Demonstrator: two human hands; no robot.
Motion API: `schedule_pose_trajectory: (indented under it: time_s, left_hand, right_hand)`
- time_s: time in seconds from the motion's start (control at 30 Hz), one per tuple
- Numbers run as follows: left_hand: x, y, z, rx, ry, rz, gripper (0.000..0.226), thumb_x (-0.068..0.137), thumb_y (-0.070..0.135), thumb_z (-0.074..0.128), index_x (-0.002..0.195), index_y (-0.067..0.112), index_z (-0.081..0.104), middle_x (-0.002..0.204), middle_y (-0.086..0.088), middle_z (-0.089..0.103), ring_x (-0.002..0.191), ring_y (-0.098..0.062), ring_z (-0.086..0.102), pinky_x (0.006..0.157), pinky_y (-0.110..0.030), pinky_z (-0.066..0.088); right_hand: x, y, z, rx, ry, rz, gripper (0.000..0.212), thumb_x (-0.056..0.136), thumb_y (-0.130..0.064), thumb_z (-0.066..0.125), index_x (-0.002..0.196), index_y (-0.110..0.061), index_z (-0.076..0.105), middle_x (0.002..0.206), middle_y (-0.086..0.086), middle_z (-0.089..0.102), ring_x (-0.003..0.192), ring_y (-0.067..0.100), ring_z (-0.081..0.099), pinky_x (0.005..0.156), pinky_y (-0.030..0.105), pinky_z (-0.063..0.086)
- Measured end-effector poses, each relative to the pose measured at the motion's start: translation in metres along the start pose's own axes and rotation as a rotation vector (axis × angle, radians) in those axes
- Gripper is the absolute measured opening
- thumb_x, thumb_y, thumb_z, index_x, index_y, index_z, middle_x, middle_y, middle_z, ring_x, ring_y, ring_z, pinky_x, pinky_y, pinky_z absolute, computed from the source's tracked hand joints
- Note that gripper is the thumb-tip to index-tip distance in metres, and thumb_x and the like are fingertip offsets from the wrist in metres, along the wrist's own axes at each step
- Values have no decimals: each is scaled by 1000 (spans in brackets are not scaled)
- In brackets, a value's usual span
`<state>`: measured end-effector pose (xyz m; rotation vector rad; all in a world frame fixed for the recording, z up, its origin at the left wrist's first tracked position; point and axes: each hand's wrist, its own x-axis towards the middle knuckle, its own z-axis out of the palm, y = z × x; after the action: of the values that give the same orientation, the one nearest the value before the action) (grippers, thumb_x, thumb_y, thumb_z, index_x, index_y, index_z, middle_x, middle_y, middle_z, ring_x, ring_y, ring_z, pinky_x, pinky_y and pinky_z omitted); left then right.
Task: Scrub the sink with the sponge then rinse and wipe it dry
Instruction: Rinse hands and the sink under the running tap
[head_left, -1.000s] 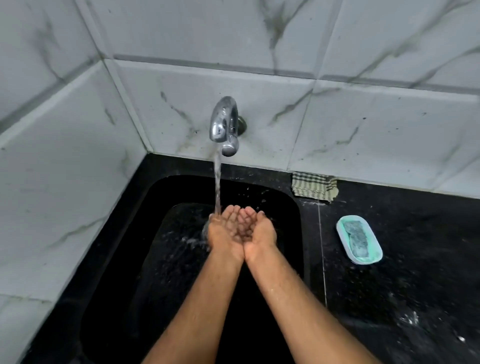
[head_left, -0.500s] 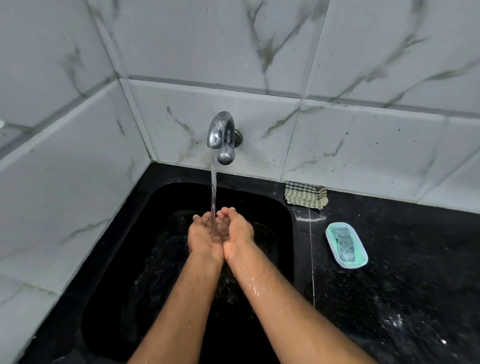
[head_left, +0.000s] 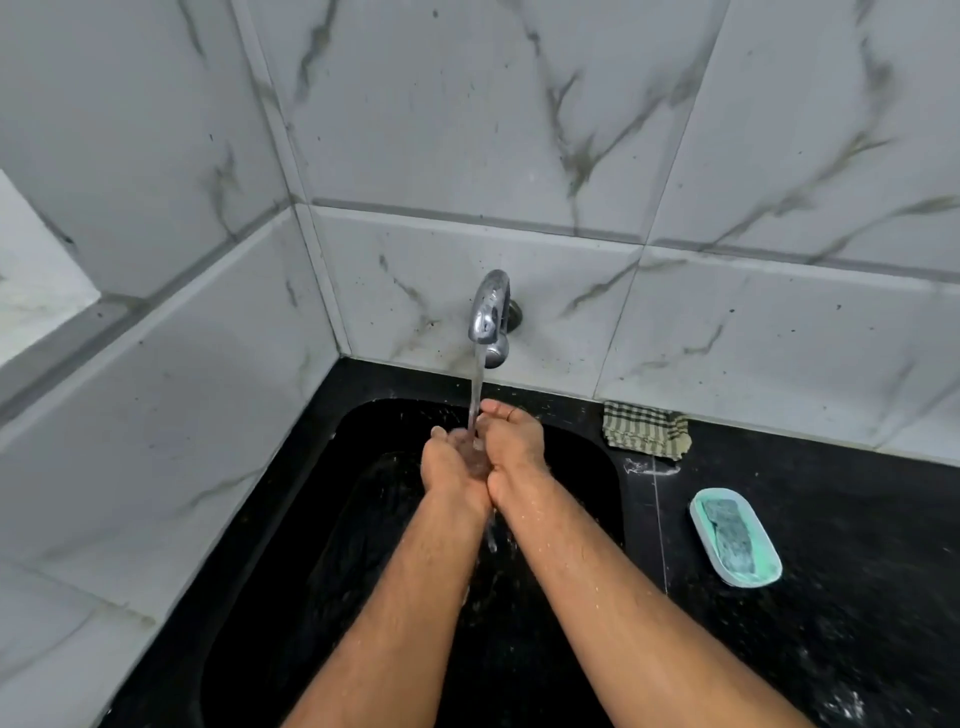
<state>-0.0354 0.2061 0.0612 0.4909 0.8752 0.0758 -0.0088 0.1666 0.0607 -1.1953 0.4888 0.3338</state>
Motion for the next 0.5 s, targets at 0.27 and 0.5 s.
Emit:
schedule_pose_trajectory:
  time_s: [0.27,0.5]
  left_hand:
    - [10,-1,5,-158,50,20,38,107,35,38,88,4,50,95,-15,53,83,-24,54,81,-34,50]
    - [23,-1,2,-189,7,61,42,108,35,36,105,2,61,120,-20,61,102,-28,60,103,-38,49]
  right_hand:
    - [42,-53,12,-26,118,-26,25,92,-32,69,91,-9,63,81,6,63,68,13,55,69,27,53]
    - [62,-50,29,94,8,58,32,86,-34,75,95,-4,69,91,7,74,83,17,67,86,31,58]
